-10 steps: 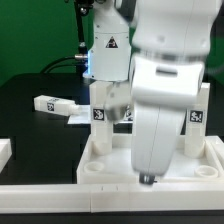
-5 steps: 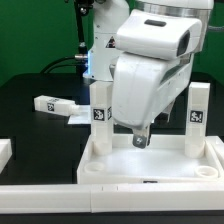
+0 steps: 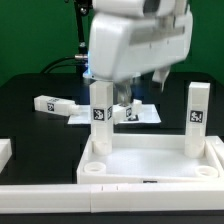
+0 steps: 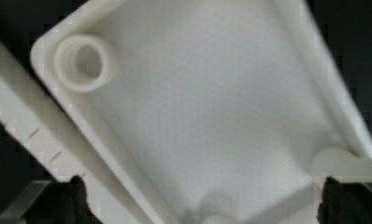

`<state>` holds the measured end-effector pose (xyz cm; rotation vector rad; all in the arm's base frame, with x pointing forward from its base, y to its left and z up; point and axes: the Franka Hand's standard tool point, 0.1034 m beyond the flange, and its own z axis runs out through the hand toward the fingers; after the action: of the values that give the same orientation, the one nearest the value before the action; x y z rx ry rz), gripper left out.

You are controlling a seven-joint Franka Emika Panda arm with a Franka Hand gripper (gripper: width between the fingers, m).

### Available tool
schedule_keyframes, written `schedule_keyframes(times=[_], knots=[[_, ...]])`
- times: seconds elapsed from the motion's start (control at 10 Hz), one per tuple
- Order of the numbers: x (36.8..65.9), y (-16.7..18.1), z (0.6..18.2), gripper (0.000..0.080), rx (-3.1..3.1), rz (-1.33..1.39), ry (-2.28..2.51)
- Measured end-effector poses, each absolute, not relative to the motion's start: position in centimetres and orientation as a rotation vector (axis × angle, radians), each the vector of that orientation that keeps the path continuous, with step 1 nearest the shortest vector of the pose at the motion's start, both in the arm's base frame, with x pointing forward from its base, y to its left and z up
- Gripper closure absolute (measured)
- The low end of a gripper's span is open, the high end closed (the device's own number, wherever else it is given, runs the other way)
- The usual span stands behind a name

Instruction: Assemble desk

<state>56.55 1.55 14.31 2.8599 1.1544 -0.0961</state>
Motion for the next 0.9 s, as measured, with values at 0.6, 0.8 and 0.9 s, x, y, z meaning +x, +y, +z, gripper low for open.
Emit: schedule_keyframes(times=[0.6, 0.8, 0.9], knots=[[54.6, 1.8, 15.5, 0.0151, 2.692, -0.050, 1.512], [50.8, 0.8, 15.2, 0.0151, 2.425, -0.055, 1.946], [49.7, 0.4, 14.5, 0.0151, 2.351, -0.050, 2.052]])
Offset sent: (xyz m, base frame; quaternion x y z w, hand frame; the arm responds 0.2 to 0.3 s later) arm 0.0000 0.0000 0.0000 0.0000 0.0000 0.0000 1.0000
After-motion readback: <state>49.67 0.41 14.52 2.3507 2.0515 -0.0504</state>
